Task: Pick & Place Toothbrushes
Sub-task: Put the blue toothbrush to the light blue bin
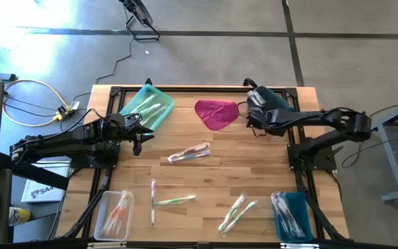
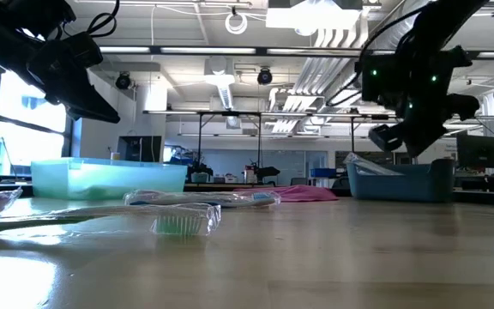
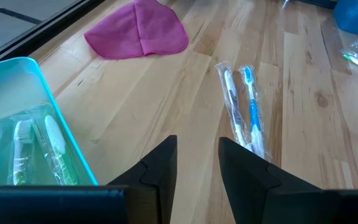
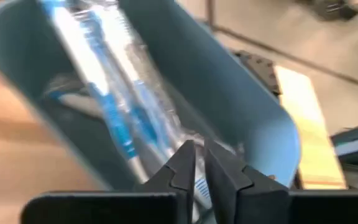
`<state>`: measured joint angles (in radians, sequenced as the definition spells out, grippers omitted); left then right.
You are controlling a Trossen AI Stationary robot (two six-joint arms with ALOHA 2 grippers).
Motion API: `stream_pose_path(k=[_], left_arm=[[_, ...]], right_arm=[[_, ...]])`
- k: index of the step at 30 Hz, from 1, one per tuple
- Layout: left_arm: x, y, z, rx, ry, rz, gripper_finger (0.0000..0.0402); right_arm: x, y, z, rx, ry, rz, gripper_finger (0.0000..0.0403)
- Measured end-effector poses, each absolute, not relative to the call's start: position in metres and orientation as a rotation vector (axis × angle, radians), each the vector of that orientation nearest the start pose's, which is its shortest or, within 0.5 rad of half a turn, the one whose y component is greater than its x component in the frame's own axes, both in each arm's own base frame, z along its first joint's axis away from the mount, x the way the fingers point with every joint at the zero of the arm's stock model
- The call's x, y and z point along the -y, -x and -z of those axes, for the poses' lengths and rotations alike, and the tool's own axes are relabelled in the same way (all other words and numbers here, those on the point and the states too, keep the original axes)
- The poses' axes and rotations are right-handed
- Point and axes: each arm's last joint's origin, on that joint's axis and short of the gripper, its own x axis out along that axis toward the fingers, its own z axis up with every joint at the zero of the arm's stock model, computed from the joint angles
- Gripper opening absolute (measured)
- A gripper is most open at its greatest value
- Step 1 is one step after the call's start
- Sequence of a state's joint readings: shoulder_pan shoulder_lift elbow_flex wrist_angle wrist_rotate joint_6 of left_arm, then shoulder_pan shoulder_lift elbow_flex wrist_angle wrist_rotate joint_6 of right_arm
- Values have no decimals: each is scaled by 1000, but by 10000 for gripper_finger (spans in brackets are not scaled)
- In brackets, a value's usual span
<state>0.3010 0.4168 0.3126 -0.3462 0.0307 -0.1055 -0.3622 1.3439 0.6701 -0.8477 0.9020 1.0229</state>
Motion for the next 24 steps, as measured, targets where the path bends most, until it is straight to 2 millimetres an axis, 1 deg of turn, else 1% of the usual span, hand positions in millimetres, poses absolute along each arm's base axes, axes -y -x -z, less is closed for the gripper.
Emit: stream_pose_path(k=[5,11,14,17,19,21,24], left_arm=[[-33,-111,-203,-431,178,-289,116],[-33,-111,-203,-431,178,-289,116],[-33,-111,-202,-431,178,-289,116],[-33,-111,-202,-431,178,-288,116],[-33,-111,-202,-431,178,-289,116],[-33,-111,-203,-431,178,-288,116],[-33,-111,-203,-431,179,-284,116]], right_arm=[[84,-168,-185,-872,-431,1466,5],[79,-161,-199,-826,-565,1363,3],[76,-162,-202,-828,-662,1278,3],[72,-167,-202,-847,-791,1146,3],[69,-173,-202,-847,-847,1053,3],[65,-182,-202,-833,-861,976,3],[60,-195,-203,-779,-836,883,2]])
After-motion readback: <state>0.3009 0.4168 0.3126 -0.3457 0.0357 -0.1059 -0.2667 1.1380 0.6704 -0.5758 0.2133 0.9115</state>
